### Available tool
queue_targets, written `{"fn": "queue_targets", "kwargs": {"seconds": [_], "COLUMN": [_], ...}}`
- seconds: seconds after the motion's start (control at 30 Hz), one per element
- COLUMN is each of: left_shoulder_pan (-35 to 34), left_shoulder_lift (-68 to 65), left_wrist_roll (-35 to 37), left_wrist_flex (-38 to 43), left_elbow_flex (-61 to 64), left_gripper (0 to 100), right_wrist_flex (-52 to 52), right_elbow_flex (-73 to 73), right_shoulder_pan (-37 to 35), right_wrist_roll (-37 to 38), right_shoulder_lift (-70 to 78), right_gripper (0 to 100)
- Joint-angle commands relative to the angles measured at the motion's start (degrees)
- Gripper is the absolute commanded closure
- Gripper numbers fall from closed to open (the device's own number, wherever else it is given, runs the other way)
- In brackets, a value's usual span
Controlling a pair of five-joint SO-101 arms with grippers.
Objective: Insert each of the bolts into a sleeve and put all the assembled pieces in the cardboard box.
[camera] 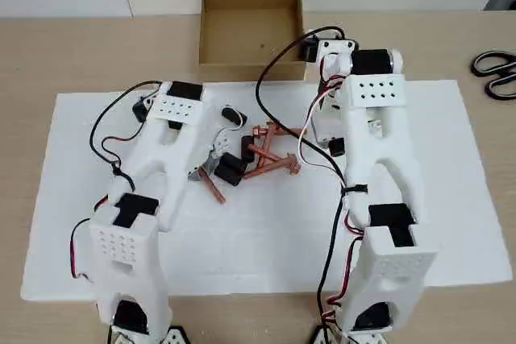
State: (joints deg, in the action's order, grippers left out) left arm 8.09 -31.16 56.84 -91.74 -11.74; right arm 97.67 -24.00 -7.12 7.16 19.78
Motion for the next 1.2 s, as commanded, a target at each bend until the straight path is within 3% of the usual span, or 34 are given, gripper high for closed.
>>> {"fn": "queue_targets", "kwargs": {"seconds": [0.0, 0.13, 0.33, 0.47, 0.7, 0.97, 1.17], "left_shoulder_pan": [-0.35, -2.29, -7.12, -7.12, -5.98, -2.99, -2.02], "left_shoulder_lift": [0.35, 0.35, 0.35, 0.97, 15.30, 24.70, 24.88], "left_wrist_roll": [-7.30, -20.57, -30.24, -31.56, -31.65, -33.58, -33.58], "left_wrist_flex": [-7.03, -8.70, -8.70, -8.79, -8.70, -8.70, -8.70], "left_elbow_flex": [-7.43, -14.02, -20.70, -22.99, -22.64, -22.29, -22.37], "left_gripper": [99, 99, 99, 99, 99, 99, 99], "right_wrist_flex": [0.22, 0.22, 0.57, 0.75, 1.10, -1.71, -11.47], "right_elbow_flex": [-2.11, -2.11, -2.11, -2.37, -0.09, 13.63, 26.99], "right_shoulder_pan": [0.40, 0.22, -0.31, -2.33, -7.96, -11.38, -10.24], "right_wrist_roll": [-0.70, -0.53, -0.53, -0.26, -0.18, 6.86, 3.69], "right_shoulder_lift": [-3.47, -3.47, -4.18, -7.08, -28.97, -47.08, -60.44], "right_gripper": [99.5, 99.5, 99.4, 99.3, 99.4, 99.1, 99.1]}}
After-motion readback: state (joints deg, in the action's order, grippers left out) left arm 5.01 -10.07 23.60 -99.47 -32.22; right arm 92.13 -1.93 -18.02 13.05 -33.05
